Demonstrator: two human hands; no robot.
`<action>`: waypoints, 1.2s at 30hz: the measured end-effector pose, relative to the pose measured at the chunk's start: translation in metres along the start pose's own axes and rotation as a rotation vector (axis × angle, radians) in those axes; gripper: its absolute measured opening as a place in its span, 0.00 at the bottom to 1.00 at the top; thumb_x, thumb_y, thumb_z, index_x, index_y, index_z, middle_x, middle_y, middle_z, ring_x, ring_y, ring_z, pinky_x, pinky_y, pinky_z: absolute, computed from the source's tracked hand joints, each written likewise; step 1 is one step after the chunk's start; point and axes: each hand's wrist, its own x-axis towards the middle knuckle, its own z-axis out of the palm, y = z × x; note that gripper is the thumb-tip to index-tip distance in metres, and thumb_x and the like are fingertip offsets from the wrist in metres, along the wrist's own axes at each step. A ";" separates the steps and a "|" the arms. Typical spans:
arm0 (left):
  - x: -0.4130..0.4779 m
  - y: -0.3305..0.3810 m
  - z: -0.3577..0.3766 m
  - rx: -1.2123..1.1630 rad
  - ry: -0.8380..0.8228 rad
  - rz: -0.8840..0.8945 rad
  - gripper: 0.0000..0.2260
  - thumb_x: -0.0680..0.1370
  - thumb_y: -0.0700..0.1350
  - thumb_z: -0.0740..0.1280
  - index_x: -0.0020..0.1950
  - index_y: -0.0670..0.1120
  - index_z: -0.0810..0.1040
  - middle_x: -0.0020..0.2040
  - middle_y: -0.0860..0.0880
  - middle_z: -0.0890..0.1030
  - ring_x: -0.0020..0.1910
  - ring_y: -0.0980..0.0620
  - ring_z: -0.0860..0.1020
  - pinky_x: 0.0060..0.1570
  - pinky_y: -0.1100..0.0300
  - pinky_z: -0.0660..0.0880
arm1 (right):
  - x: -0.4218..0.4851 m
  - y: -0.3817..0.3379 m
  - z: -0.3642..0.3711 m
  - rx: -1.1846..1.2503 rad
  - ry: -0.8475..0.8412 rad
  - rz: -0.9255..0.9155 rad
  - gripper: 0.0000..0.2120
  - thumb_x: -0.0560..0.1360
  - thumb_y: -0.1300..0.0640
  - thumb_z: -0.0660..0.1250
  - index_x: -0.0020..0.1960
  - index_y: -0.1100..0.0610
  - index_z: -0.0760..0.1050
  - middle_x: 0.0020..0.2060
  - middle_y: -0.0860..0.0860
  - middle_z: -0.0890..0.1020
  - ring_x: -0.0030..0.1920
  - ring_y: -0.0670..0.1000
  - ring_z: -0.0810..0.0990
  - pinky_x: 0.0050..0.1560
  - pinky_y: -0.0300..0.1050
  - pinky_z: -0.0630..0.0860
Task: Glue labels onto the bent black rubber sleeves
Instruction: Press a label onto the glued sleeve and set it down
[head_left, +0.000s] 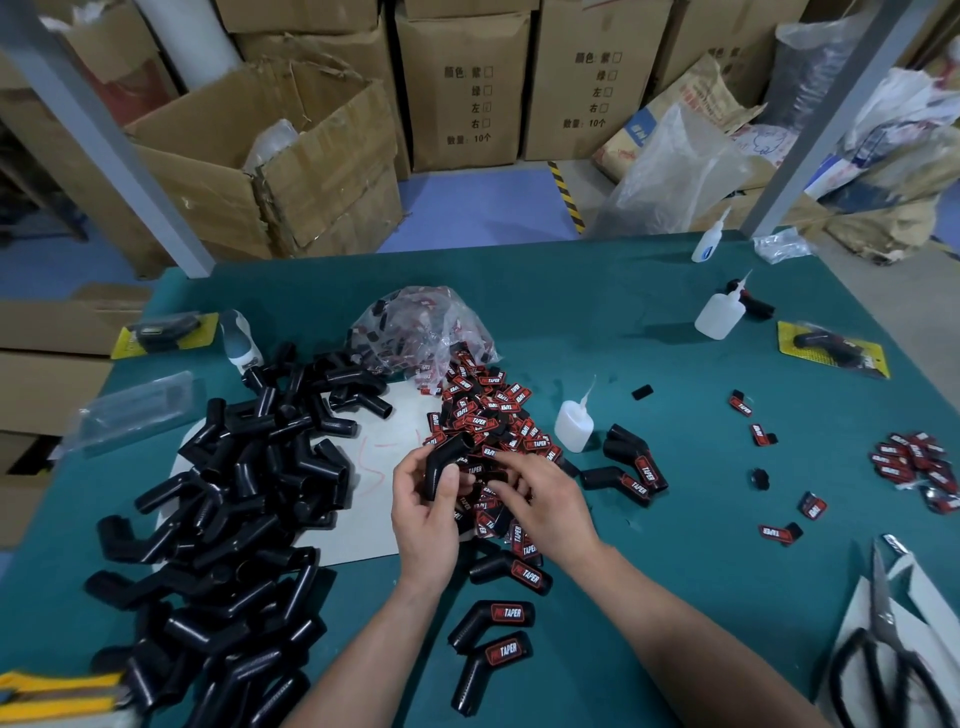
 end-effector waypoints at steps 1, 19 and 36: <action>0.000 -0.002 0.000 0.003 -0.007 0.004 0.12 0.78 0.55 0.71 0.61 0.62 0.77 0.51 0.44 0.85 0.46 0.45 0.86 0.50 0.58 0.82 | 0.000 0.000 0.000 0.041 0.008 0.032 0.15 0.75 0.58 0.76 0.61 0.57 0.81 0.42 0.45 0.80 0.41 0.45 0.76 0.44 0.43 0.79; -0.011 0.000 0.001 0.248 -0.227 0.054 0.11 0.81 0.60 0.63 0.63 0.69 0.70 0.61 0.61 0.80 0.62 0.55 0.79 0.62 0.55 0.75 | -0.001 0.012 0.005 -0.109 -0.125 -0.116 0.06 0.78 0.62 0.70 0.54 0.59 0.83 0.50 0.51 0.81 0.49 0.53 0.76 0.50 0.46 0.77; -0.002 0.001 -0.001 0.067 -0.029 -0.058 0.12 0.79 0.50 0.74 0.60 0.62 0.81 0.52 0.50 0.86 0.51 0.52 0.85 0.53 0.60 0.80 | 0.006 0.008 -0.005 0.547 0.083 0.378 0.14 0.79 0.61 0.70 0.49 0.41 0.83 0.41 0.48 0.85 0.39 0.47 0.82 0.47 0.43 0.79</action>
